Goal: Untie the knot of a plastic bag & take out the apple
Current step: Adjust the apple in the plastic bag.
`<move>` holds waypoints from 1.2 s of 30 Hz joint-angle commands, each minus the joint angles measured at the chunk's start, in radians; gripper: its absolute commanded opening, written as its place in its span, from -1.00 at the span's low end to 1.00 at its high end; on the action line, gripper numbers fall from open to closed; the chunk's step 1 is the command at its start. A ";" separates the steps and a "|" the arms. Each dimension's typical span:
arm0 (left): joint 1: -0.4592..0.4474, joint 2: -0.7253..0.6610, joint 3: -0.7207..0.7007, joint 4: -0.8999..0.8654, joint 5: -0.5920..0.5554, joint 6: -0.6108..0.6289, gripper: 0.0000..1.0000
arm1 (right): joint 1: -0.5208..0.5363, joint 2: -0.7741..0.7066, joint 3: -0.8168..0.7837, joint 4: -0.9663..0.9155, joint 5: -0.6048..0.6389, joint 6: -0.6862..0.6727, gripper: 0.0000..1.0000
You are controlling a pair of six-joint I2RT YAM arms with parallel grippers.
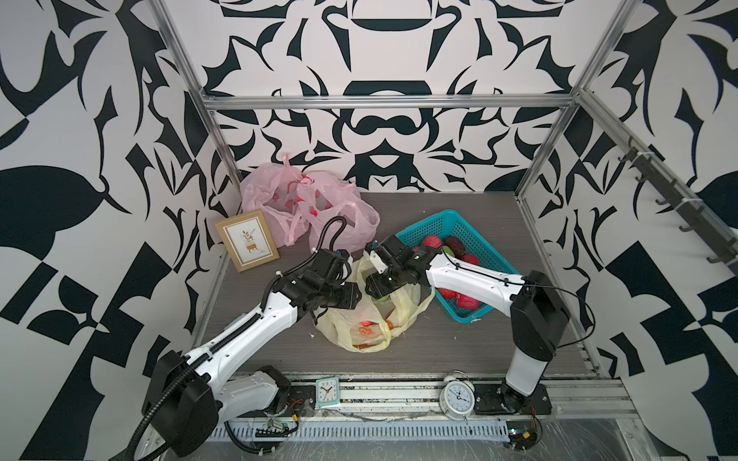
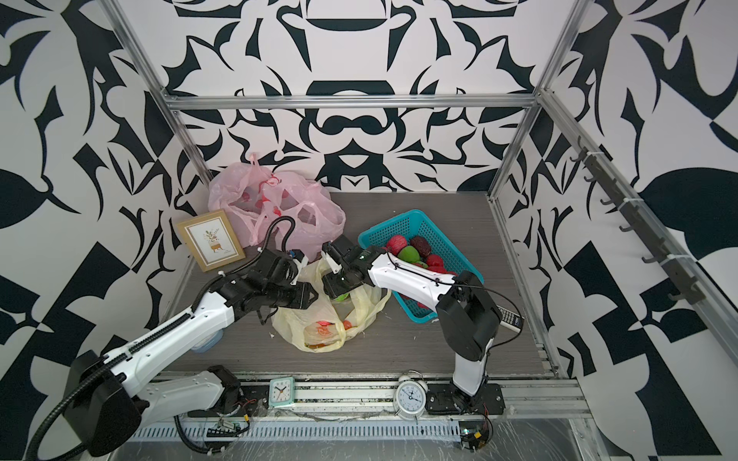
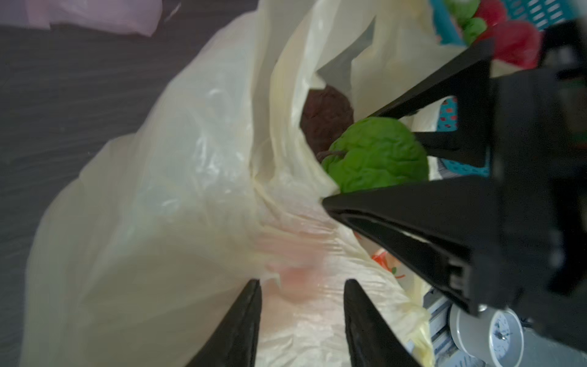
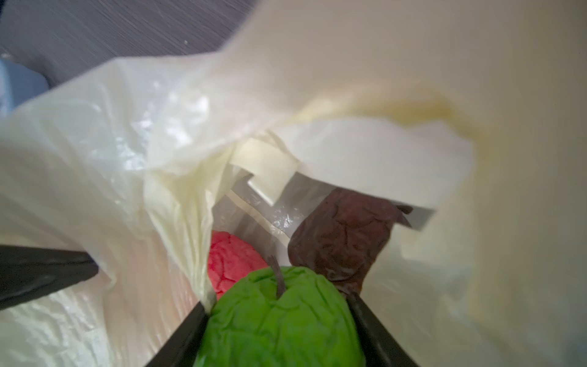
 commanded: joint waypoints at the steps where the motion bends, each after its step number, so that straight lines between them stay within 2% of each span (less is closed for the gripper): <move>1: 0.000 0.027 -0.012 0.021 -0.007 -0.025 -0.09 | 0.001 -0.003 -0.030 0.018 0.045 0.039 0.13; 9: 0.006 0.131 -0.035 -0.008 -0.092 -0.013 -0.10 | 0.006 0.004 -0.075 0.049 0.019 0.056 0.24; 13: 0.038 0.134 -0.040 -0.018 -0.097 0.002 -0.09 | 0.007 0.001 -0.082 0.044 0.017 0.054 0.38; 19: 0.071 0.100 -0.049 -0.026 -0.098 0.020 -0.09 | 0.006 -0.047 -0.116 0.088 -0.056 0.054 0.54; 24: 0.097 0.052 -0.049 -0.030 -0.079 0.029 -0.09 | 0.001 -0.069 -0.130 0.107 -0.096 0.059 0.57; 32: 0.170 -0.004 -0.062 -0.005 -0.014 0.032 -0.09 | 0.000 -0.149 -0.183 0.133 -0.077 0.054 0.57; 34: 0.186 -0.019 -0.060 -0.004 -0.008 0.036 -0.09 | 0.000 -0.192 -0.202 0.152 -0.081 0.047 0.54; 36: 0.189 -0.033 -0.051 -0.005 -0.002 0.041 -0.09 | -0.001 -0.224 -0.214 0.154 -0.076 0.045 0.42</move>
